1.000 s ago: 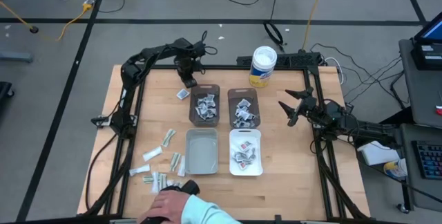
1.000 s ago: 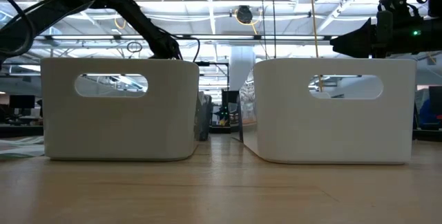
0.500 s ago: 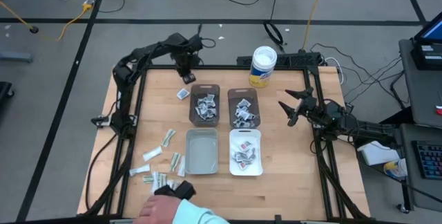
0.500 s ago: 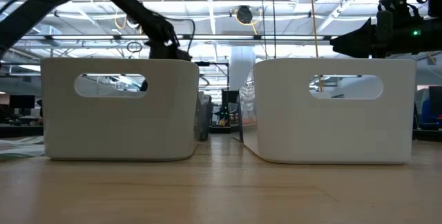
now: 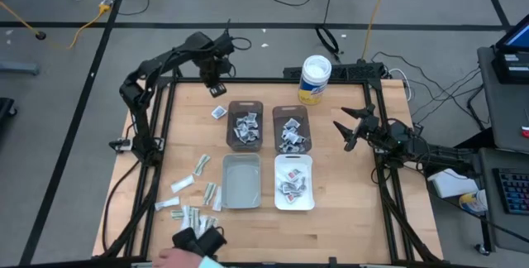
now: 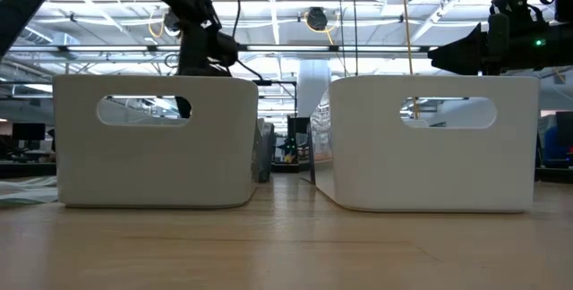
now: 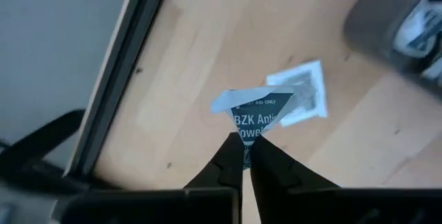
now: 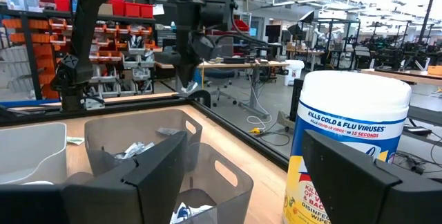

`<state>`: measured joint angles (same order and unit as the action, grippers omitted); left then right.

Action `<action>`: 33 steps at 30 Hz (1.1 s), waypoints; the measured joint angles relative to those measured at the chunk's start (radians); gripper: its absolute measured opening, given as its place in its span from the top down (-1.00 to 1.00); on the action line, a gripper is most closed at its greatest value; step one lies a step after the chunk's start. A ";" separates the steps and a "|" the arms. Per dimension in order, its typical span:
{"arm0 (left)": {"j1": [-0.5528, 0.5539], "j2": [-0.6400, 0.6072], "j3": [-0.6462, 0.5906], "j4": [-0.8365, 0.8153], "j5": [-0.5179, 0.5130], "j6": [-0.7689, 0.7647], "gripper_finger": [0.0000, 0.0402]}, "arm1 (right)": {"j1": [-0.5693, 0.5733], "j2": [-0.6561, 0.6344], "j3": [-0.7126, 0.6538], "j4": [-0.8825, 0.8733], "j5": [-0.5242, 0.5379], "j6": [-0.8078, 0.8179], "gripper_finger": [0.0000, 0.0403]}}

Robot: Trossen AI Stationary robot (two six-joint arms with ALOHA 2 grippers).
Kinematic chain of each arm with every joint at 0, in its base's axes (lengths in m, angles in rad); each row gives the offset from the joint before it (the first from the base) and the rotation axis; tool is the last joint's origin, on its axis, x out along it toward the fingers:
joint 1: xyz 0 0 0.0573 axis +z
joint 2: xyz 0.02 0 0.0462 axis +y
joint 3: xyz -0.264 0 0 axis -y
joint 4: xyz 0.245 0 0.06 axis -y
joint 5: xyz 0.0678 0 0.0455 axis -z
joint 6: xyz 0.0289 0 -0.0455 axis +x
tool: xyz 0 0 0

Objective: Pick & Place First Aid Supplies
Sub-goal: Put the gray pad into the left black bin

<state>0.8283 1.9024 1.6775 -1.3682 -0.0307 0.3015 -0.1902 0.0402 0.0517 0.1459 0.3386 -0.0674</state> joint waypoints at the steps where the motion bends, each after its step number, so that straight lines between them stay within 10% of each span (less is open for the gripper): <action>1: -0.010 -0.002 0.000 -0.010 -0.019 -0.008 0.93 | 0.000 0.000 0.000 0.000 0.000 0.000 -0.38; 33: -0.540 0.068 0.061 0.016 0.004 -0.308 0.96 | 0.000 0.000 0.000 0.000 0.000 0.000 -0.38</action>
<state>0.2884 1.9700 1.7389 -1.3526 -0.0264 -0.0063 -0.1902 0.0399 0.0518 0.1459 0.3386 -0.0673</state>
